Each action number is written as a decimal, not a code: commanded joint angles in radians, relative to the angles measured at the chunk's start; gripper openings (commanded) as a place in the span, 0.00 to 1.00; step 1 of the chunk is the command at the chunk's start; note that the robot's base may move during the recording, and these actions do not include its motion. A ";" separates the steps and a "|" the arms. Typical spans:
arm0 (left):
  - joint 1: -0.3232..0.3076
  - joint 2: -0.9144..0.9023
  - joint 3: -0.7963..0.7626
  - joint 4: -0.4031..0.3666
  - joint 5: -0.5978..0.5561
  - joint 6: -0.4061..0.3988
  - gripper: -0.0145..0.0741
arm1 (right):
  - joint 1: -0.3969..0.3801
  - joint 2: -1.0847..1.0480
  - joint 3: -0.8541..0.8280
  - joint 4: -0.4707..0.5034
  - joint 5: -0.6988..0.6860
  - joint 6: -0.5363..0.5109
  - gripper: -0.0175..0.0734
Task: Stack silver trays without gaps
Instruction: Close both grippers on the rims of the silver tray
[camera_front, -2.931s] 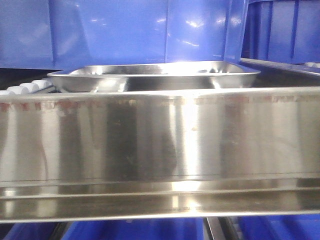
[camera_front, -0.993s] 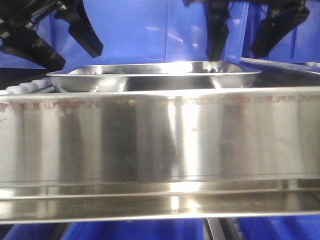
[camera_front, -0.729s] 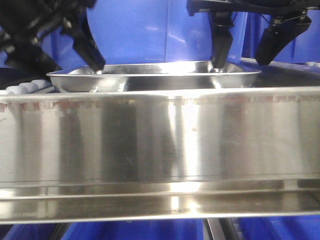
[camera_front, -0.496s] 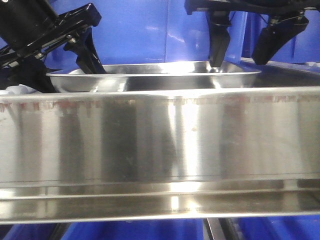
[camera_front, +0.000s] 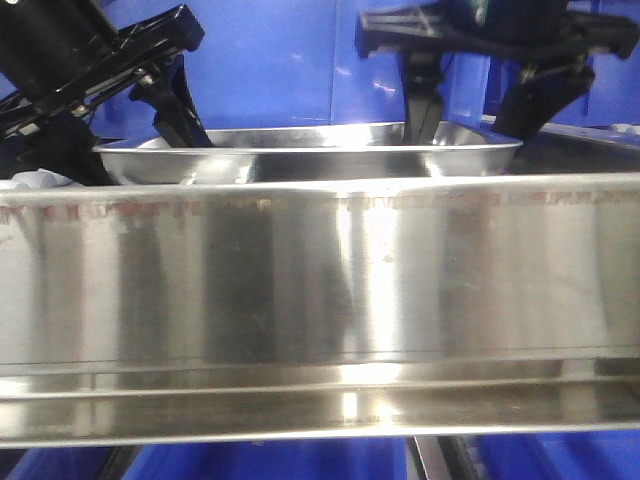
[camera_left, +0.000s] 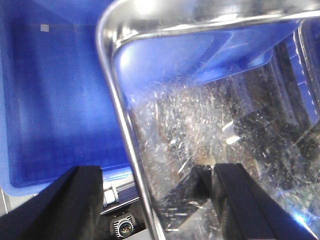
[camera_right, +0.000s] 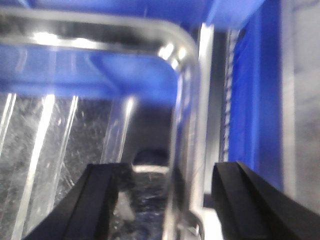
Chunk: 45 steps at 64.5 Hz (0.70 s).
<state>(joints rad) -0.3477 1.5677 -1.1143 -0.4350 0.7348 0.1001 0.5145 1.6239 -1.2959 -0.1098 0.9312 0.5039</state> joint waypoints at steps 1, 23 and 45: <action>-0.007 0.002 -0.005 -0.014 0.029 -0.007 0.55 | -0.005 0.011 -0.010 0.002 0.016 -0.010 0.53; -0.007 -0.001 -0.005 -0.060 -0.011 -0.007 0.52 | -0.006 0.016 -0.010 0.018 0.020 -0.010 0.53; -0.007 -0.001 -0.005 -0.060 -0.021 -0.007 0.33 | -0.006 0.016 -0.010 0.018 0.020 -0.011 0.11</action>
<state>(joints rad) -0.3477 1.5677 -1.1147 -0.4788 0.7236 0.0937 0.5102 1.6340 -1.3041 -0.0921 0.9430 0.5039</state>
